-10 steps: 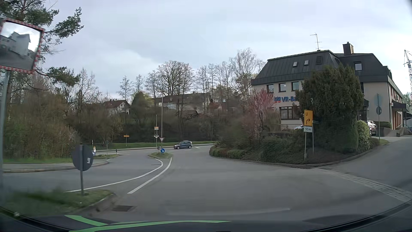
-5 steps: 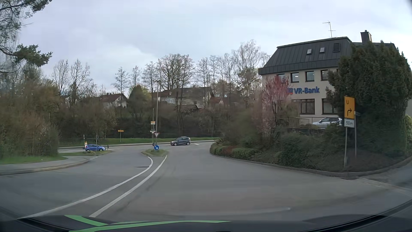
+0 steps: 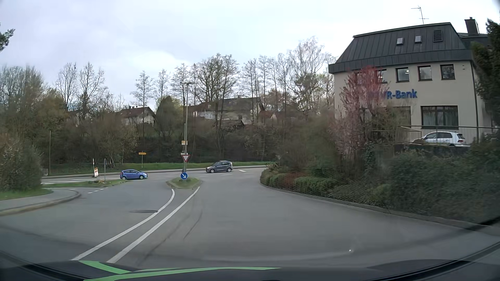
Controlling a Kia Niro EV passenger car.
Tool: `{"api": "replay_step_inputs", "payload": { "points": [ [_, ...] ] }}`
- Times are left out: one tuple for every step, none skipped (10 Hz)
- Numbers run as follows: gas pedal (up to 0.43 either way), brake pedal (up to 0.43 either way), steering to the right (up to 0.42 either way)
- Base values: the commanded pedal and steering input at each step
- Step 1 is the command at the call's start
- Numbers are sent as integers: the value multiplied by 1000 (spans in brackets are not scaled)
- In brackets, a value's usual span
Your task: Follow the waypoints while adhering to traffic rules and regulations
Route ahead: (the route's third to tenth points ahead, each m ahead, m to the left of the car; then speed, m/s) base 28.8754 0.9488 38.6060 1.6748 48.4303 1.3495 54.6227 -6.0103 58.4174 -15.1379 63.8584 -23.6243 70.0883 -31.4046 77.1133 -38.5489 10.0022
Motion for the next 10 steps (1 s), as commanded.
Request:
{"api": "replay_step_inputs", "payload": {
  "points": [
    [0,6,-22],
    [0,43,-22],
    [0,67,-22],
    [0,91,-21],
    [0,116,-20],
    [0,140,-20],
    [0,146,-21],
    [0,159,-21],
    [0,171,-21],
    [0,183,-21]
  ]
}}
